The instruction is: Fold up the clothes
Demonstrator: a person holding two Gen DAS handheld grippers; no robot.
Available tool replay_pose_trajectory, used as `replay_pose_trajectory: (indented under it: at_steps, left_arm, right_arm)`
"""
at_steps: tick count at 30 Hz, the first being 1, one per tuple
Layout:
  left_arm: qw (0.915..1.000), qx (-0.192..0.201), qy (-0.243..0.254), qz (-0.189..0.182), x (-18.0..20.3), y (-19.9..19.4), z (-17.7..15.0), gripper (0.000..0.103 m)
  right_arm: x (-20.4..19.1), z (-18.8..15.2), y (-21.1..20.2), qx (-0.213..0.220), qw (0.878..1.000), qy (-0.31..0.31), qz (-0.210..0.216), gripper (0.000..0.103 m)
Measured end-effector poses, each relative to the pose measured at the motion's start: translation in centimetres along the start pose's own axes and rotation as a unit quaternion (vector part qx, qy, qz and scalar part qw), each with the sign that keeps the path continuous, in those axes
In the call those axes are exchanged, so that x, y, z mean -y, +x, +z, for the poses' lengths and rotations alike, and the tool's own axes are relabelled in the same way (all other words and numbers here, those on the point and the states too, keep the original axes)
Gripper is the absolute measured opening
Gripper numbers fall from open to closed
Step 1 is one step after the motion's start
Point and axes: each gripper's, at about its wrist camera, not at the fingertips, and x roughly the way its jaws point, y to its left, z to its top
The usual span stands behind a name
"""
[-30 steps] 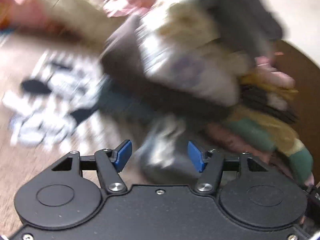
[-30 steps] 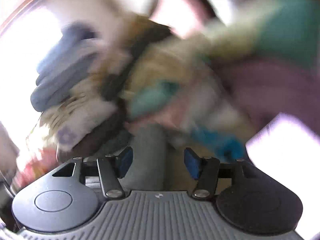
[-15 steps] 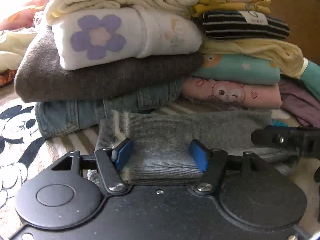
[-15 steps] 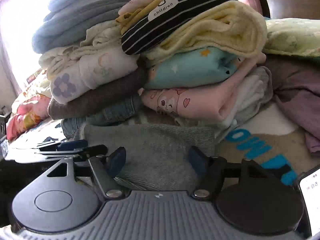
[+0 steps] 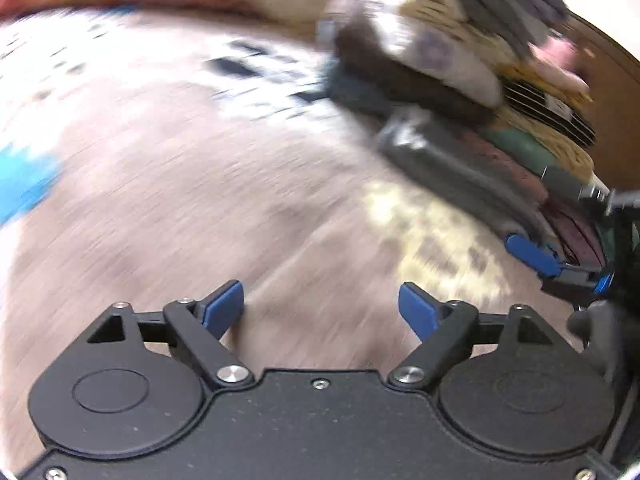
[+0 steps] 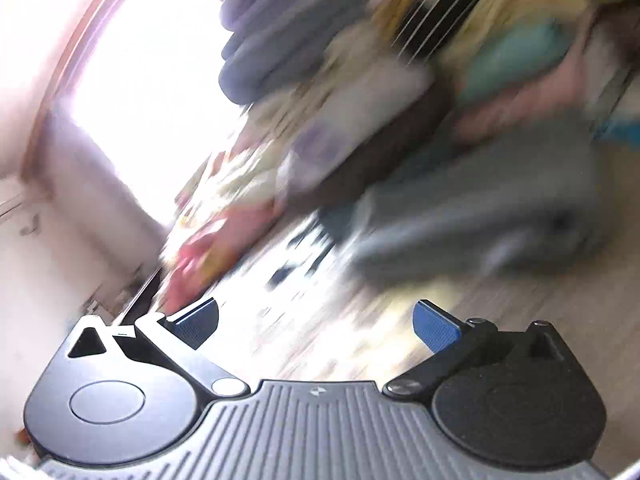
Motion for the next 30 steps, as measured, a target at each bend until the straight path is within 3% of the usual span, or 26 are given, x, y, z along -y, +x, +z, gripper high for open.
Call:
replay_pose_trajectory:
  at_steps: [5, 8, 10, 12, 14, 16, 22, 30]
  left_arm:
    - [0.9952, 0.029, -0.052, 0.077, -4.7, -8.4, -3.3, 0.100]
    - [0.9929, 0.057, -0.069, 0.078, -6.5, -12.7, -4.6, 0.103]
    - [0.9910, 0.082, -0.061, 0.087, -7.1, -15.5, -5.4, 0.103]
    - [0.9868, 0.096, -0.053, 0.120, -6.9, -17.7, -5.9, 0.103]
    - [0.9832, 0.099, -0.046, 0.147, -6.7, -19.9, -6.6, 0.103]
    - [0.9826, 0.103, -0.035, 0.151, -6.6, -22.1, -7.7, 0.103]
    - [0.9777, 0.121, -0.020, 0.171, -6.9, -26.3, -9.7, 0.103]
    - [0.9793, 0.111, -0.013, 0.169, -6.2, -27.6, -11.6, 0.103]
  right_arm:
    - [-5.5, -6.3, 1.2, -0.098, 0.995, -0.021, 0.022, 0.103]
    - [-8.6, -9.3, 1.7, -0.149, 0.988, -0.034, 0.011, 0.103]
    - [-11.2, -11.1, 1.7, -0.173, 0.983, -0.059, 0.007, 0.103]
    - [-13.5, -12.5, 1.2, -0.185, 0.980, -0.078, 0.010, 0.103]
    - [-15.7, -13.8, 0.2, -0.198, 0.976, -0.094, 0.008, 0.103]
    - [-17.8, -15.0, -0.4, -0.213, 0.969, -0.122, -0.008, 0.103]
    - [-23.3, -17.4, -2.6, -0.222, 0.949, -0.215, -0.066, 0.103]
    - [-27.8, -18.4, -5.7, -0.201, 0.934, -0.278, -0.101, 0.103]
